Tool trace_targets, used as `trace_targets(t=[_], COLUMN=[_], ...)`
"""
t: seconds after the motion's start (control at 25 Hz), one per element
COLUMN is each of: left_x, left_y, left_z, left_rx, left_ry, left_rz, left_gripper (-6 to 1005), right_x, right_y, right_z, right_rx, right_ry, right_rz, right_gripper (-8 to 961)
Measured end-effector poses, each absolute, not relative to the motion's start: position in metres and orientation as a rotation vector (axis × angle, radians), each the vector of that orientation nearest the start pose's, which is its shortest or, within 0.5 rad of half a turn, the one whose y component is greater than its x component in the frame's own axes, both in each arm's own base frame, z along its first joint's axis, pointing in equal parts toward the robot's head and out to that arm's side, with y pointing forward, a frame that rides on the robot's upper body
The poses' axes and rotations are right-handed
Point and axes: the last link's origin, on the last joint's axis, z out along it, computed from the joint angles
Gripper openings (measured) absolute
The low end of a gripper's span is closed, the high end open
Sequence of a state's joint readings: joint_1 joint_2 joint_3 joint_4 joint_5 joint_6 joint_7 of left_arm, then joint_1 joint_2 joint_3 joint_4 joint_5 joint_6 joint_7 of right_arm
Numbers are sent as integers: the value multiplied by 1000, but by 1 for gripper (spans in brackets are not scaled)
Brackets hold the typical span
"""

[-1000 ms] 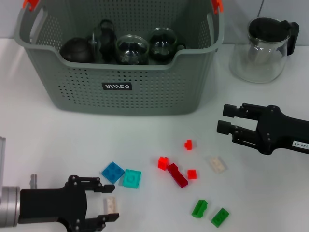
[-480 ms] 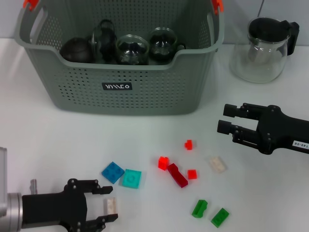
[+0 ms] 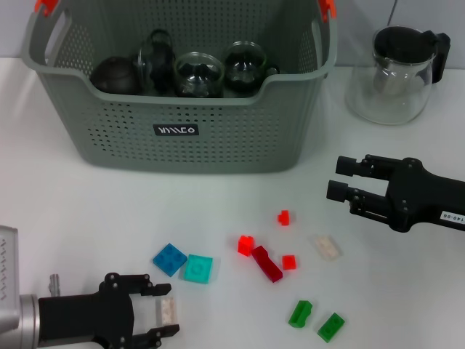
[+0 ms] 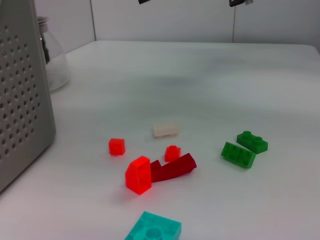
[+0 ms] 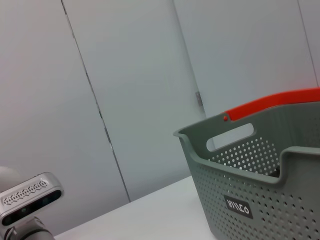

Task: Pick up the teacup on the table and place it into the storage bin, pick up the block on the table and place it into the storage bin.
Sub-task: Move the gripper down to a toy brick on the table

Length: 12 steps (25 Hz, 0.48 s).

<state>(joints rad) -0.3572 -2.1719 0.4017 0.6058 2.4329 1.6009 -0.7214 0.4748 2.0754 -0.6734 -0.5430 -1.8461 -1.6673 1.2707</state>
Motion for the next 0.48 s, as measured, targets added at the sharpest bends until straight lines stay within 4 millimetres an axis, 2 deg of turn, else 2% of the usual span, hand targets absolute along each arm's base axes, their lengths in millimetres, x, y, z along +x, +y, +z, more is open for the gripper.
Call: trace_targets(t=[0.28,0.48], left_x=[-337,-338], left_y=[229,233], left_z=[-45,-45], left_rx=[-2841,-2831], left_ry=[-199,-211], left_rz=[-399,-375], left_gripper=[578,517], right_x=[262,262], right_y=[305,305], right_z=[-3,-3], right_rx=[-2665,-2666], right_ry=[615,613], right_rz=[994,996], right_gripper=[550,550])
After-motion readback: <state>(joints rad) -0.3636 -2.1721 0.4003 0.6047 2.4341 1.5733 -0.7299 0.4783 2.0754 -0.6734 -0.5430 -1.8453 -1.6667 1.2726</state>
